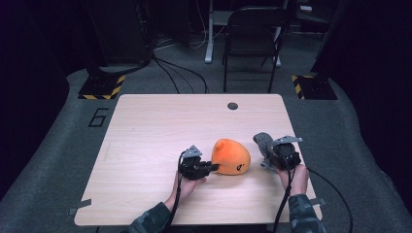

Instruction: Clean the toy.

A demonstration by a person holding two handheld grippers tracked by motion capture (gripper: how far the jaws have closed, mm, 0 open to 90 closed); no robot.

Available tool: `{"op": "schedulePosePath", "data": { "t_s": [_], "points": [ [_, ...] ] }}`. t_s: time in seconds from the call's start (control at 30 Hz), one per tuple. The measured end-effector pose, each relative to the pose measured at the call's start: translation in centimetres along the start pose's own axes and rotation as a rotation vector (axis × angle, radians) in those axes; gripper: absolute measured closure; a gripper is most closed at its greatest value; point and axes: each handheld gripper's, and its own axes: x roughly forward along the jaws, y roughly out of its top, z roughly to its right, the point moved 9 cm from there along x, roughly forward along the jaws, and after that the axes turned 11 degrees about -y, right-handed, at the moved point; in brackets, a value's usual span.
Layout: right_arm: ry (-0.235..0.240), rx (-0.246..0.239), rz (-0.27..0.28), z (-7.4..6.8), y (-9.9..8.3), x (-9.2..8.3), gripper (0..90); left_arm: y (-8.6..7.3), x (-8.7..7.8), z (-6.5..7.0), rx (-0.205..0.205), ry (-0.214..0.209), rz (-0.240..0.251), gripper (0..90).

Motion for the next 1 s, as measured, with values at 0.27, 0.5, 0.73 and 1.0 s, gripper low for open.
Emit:
{"op": "schedulePosePath", "data": {
  "t_s": [0.27, 0.5, 0.73, 1.0],
  "points": [
    [0.055, -0.007, 0.060, -1.7, 1.9, -2.1, 74.4, -0.2, 0.1, 0.1, 0.040, 0.015, -0.022, 77.6],
    [0.206, -0.149, 0.218, -10.0, 6.1, -7.2, 74.3, -0.3, 0.1, 0.2, 0.075, 0.020, -0.036, 77.4],
    [0.170, -0.224, 0.165, -12.5, 4.6, -4.6, 74.3, -0.5, 0.3, 0.3, 0.114, 0.039, -0.047, 77.2],
    [0.124, -0.131, 0.089, -8.2, 2.8, -2.2, 74.3, -0.4, 0.5, 0.2, 0.123, 0.043, -0.046, 77.1]
  ]
}}
